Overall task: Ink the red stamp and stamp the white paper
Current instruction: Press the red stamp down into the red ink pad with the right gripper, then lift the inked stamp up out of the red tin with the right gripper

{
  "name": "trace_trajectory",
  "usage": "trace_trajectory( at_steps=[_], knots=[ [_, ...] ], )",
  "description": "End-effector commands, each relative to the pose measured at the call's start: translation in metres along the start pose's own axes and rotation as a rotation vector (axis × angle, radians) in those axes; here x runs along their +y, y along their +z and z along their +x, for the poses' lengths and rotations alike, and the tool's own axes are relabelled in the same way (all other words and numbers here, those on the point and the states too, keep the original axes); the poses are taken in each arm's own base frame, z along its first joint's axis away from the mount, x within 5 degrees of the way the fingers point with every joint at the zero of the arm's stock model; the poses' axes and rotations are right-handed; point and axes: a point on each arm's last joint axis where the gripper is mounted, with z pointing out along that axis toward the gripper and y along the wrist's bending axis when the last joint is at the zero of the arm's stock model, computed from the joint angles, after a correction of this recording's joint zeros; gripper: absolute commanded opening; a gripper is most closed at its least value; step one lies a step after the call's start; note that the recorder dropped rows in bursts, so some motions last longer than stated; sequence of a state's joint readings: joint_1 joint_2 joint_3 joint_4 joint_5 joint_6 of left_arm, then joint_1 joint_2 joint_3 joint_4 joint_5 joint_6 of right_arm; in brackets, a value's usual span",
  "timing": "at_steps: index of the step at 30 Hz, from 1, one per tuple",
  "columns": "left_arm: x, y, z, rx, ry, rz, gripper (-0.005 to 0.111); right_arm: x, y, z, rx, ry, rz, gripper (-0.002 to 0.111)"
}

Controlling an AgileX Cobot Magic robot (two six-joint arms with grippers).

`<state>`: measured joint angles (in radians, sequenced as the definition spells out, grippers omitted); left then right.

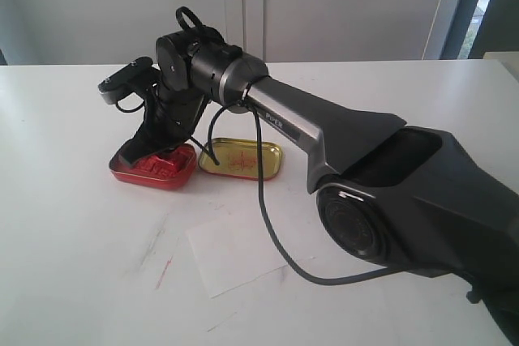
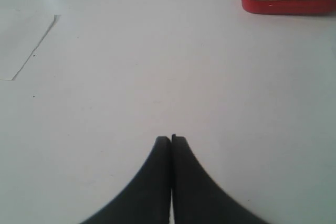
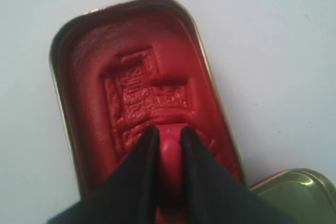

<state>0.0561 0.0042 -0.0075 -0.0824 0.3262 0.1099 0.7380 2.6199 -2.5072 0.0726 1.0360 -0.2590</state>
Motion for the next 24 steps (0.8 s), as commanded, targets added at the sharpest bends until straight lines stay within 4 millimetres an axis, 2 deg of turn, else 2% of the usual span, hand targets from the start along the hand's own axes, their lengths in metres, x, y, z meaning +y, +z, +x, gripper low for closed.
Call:
trace_trajectory(
  at_steps=[1,9,16,24],
  knots=[
    [0.0,0.001,0.003,0.014,-0.004,0.003,0.0,-0.002,-0.012,-0.007,-0.048,0.034,0.01,0.0],
    [0.0,0.001,0.003,0.014,-0.004,0.003,0.0,-0.002,-0.017,-0.01,-0.06,0.056,0.01,0.0],
    [0.0,0.001,0.003,0.014,-0.004,0.003,0.0,-0.002,-0.03,-0.017,-0.105,0.064,0.016,0.0],
    [0.0,0.001,0.003,0.014,-0.004,0.003,0.0,-0.002,-0.03,-0.017,-0.108,0.068,0.017,0.0]
  ],
)
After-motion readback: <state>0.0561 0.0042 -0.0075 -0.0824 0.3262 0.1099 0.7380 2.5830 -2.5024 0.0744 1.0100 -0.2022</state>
